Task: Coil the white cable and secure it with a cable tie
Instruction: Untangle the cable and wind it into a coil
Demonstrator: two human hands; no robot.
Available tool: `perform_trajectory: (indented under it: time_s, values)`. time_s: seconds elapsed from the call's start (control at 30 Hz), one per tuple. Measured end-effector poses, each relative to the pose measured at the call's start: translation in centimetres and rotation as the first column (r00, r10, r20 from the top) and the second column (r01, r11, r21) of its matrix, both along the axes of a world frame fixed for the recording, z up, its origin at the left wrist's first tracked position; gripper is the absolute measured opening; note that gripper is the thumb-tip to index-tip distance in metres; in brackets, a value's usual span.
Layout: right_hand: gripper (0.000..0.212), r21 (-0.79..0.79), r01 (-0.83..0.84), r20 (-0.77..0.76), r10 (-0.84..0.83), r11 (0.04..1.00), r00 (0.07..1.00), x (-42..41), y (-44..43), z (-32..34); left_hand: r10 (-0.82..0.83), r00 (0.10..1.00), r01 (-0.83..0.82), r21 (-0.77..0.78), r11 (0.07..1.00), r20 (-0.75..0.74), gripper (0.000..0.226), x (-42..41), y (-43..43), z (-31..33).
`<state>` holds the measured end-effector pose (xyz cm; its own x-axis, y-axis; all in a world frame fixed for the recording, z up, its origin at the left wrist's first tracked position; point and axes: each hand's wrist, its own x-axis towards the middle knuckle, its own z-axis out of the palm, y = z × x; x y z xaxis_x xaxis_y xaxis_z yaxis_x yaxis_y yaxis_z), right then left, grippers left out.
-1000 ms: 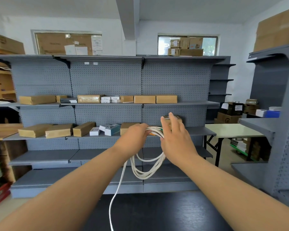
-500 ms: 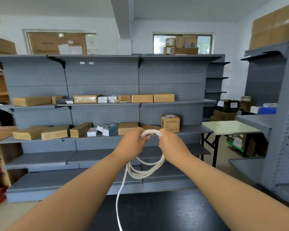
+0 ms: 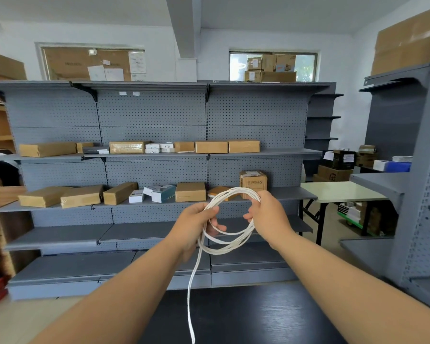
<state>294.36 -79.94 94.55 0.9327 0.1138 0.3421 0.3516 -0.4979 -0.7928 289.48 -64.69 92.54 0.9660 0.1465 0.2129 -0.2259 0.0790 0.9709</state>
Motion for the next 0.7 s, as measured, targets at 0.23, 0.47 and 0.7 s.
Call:
perform_trajectory:
  time_s: [0.23, 0.47, 0.7]
  values:
    - [0.015, 0.170, -0.039, -0.040, 0.046, 0.985, 0.998, -0.1, -0.9, 0.2, 0.100, 0.988, -0.102, 0.007, 0.995, 0.118, 0.019, 0.1, -1.5, -0.2]
    - [0.014, 0.213, -0.097, -0.093, 0.119, 0.972, 0.989, -0.3, -1.2, 0.1, 0.349, 0.919, -0.360, 0.033, 0.932, 0.185, 0.015, 0.6, -3.2, 0.0]
    - [0.019, 0.520, -0.110, -0.277, 0.288, 0.847, 0.917, 0.0, -2.1, 0.4, 0.280, 0.938, -0.301, 0.079, 0.950, 0.206, 0.019, 0.8, -3.4, 0.4]
